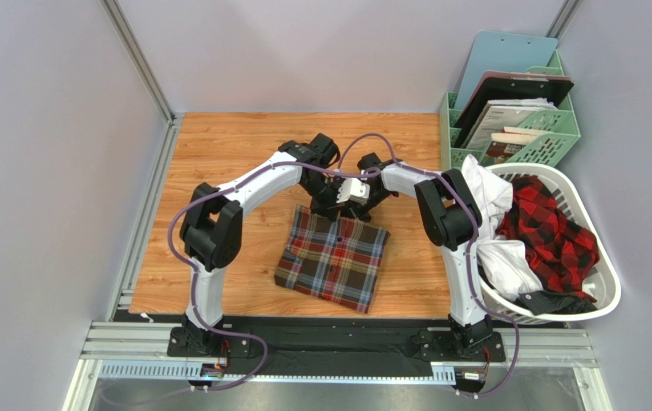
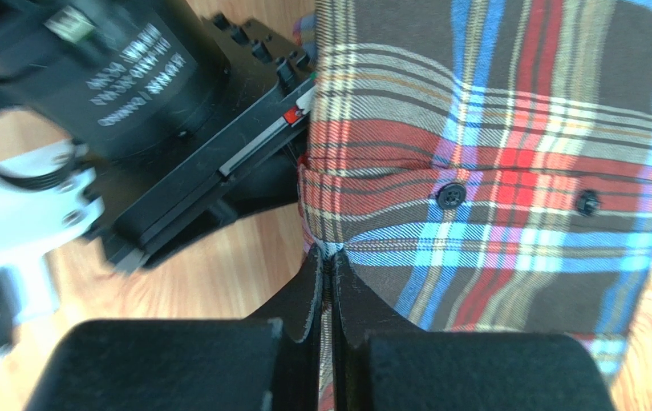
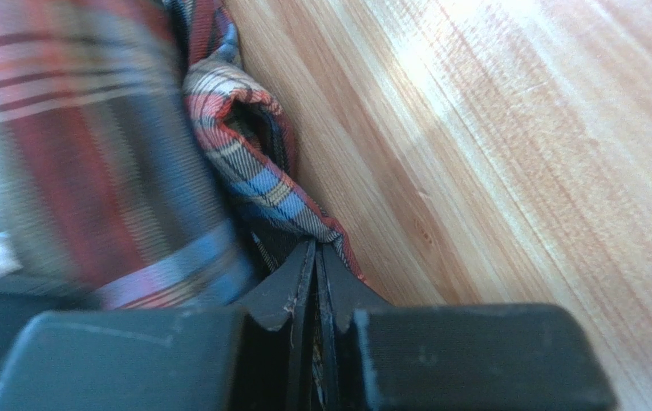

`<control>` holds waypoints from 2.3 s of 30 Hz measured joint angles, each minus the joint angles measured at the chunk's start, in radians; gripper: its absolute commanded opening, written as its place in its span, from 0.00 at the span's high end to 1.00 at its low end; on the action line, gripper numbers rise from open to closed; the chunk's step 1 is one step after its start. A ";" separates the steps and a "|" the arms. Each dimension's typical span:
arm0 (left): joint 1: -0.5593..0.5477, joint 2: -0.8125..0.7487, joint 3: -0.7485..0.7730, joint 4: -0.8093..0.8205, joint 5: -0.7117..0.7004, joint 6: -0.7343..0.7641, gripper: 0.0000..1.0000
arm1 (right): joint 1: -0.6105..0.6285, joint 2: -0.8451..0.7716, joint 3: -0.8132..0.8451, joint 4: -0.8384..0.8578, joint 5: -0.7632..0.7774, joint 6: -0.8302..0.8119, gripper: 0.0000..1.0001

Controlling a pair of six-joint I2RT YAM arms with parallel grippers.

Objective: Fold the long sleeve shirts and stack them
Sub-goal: Fold the shirt

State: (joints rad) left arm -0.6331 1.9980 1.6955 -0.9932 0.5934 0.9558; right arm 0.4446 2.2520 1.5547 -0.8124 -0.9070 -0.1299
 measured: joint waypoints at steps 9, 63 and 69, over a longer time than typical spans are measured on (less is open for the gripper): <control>0.027 0.066 0.000 0.011 -0.009 -0.042 0.60 | -0.017 -0.004 0.070 -0.101 0.072 -0.050 0.54; 0.444 -0.344 -0.621 0.472 0.365 -1.059 0.40 | 0.099 -0.438 -0.209 -0.139 0.353 -0.122 0.44; 0.463 -0.325 -0.629 0.555 0.364 -1.133 0.40 | 0.138 -0.360 -0.304 -0.083 0.452 -0.187 0.48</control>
State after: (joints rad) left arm -0.1703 1.6726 1.0668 -0.4381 0.9569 -0.1772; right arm 0.5831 1.8919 1.2503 -0.8955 -0.4545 -0.3172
